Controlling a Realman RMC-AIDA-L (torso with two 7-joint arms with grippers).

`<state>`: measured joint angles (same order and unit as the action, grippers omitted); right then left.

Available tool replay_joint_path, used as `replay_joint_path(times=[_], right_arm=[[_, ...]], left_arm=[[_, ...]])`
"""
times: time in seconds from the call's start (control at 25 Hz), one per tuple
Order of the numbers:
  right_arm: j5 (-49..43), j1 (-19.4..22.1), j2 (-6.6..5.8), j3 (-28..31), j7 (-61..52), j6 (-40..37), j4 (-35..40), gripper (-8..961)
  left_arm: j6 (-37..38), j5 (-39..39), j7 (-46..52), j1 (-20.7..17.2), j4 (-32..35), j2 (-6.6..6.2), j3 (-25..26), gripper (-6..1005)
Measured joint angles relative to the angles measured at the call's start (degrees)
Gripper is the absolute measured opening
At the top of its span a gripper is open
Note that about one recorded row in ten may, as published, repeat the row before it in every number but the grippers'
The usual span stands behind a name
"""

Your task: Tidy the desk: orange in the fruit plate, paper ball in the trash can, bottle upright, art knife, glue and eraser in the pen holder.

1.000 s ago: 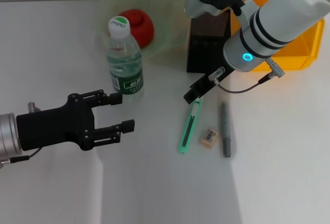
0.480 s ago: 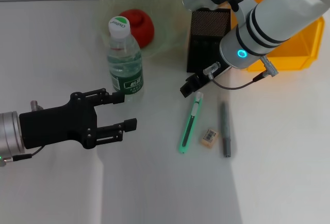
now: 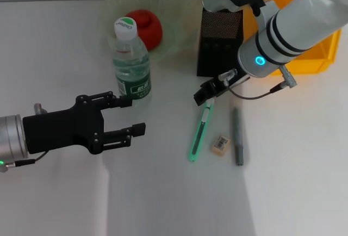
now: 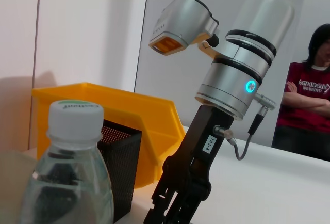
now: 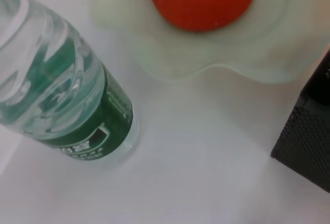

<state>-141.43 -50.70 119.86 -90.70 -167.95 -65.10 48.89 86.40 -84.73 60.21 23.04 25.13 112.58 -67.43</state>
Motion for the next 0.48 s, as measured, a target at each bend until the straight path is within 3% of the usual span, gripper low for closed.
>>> replay_joint_path(times=[0.48], right_arm=[[-0.07, -0.48, 0.03, -0.18, -0.98, 0.10, -0.63, 509]], left_arm=[[-0.01, 0.00, 0.00, 0.43, 0.00, 0.17, -0.10, 716]])
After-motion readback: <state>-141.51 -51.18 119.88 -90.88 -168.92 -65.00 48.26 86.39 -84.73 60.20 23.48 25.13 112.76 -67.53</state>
